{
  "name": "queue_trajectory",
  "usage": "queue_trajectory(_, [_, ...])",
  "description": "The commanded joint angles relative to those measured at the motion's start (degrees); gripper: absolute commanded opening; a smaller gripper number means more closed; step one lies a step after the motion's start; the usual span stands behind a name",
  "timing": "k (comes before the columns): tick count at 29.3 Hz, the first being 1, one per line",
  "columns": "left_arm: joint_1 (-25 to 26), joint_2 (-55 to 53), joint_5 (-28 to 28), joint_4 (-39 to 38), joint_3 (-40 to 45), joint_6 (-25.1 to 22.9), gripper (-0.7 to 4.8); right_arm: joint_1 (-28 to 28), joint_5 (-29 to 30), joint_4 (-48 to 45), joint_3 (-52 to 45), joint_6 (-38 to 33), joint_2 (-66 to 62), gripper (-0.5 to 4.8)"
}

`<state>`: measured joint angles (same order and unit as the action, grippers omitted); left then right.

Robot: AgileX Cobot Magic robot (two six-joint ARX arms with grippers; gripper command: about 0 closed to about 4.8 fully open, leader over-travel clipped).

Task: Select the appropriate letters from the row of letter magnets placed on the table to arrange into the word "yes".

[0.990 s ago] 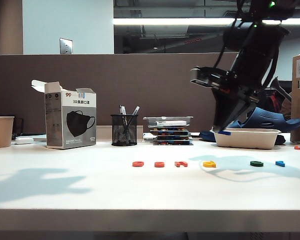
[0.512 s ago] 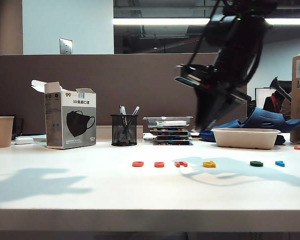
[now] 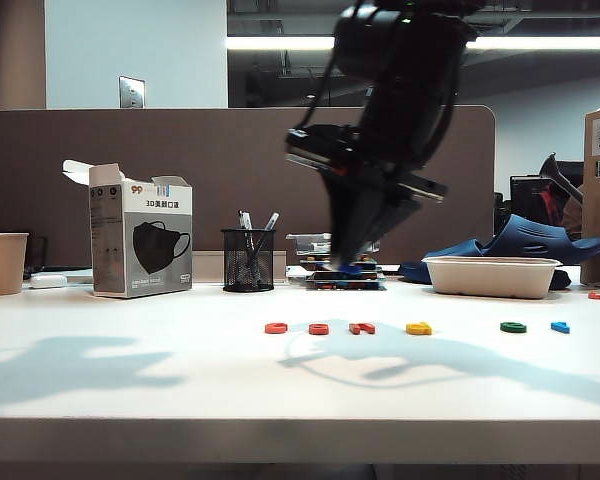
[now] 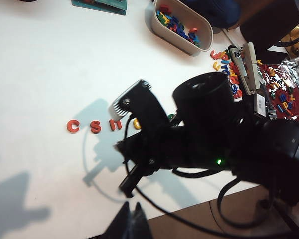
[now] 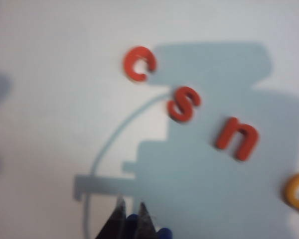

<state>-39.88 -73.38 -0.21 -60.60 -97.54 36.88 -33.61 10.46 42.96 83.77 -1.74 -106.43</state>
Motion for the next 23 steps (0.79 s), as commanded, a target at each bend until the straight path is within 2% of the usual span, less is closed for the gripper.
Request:
queue_trajectory(1, [0.0,0.2,-0.2,0.7,-0.2,-0.5,-0.05,-1.4,-0.4,-4.2,-1.4,-5.0,0.3,-0.02])
queue_trajectory(13, [0.0,0.2,-0.2,0.7,-0.2,-0.5,-0.05,-4.6,-2.9,-13.0,-11.8,-7.7,0.3,-0.02])
queue_trajectory(23, [0.0,0.2,-0.2,0.7,-0.2,-0.5,-0.05,-5.0,-4.4,-15.3,-14.9,-9.5,0.3,-0.02])
